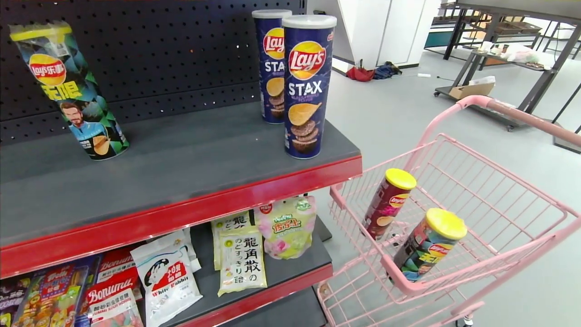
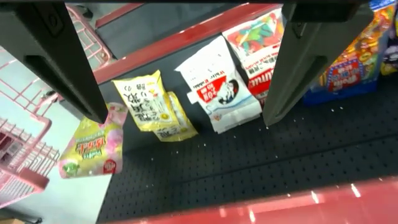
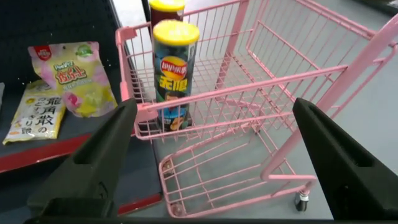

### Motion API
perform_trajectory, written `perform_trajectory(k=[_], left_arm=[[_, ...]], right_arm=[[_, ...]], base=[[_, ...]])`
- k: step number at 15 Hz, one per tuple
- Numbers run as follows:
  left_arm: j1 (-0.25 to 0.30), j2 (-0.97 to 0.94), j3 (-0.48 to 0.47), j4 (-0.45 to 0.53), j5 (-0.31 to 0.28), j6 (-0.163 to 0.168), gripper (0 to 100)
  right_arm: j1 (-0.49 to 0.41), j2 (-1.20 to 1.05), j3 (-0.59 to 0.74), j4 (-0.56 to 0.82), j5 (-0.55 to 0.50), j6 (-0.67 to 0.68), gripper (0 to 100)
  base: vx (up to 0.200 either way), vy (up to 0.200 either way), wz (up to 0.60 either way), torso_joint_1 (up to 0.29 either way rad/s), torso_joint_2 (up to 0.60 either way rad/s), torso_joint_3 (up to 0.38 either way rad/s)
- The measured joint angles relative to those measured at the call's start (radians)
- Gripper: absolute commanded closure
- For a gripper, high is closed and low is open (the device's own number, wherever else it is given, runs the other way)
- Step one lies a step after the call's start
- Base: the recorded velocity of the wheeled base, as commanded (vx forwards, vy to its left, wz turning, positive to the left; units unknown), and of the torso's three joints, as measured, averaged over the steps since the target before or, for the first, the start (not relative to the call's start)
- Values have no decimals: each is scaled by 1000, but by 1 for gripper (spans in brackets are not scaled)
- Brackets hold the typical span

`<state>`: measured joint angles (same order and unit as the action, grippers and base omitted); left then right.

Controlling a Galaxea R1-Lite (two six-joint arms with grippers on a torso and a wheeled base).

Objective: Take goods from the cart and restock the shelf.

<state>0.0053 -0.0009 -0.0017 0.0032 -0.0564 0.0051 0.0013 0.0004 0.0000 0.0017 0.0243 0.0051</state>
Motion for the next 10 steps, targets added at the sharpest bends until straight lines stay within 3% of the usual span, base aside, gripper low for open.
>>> perform_trajectory(k=[3,8,10], left_arm=[[0,0,0,0,0,0,0],[0,0,0,0,0,2,0],[0,0,0,0,0,3,0]], right_arm=[[0,0,0,0,0,1,0],[-1,8,-7,4,10,-8,0],[3,53,-84,4,23,16,0]], base=[[0,0,0,-95,342,243],[0,0,0,-11,32,25],[0,0,0,0,0,0]])
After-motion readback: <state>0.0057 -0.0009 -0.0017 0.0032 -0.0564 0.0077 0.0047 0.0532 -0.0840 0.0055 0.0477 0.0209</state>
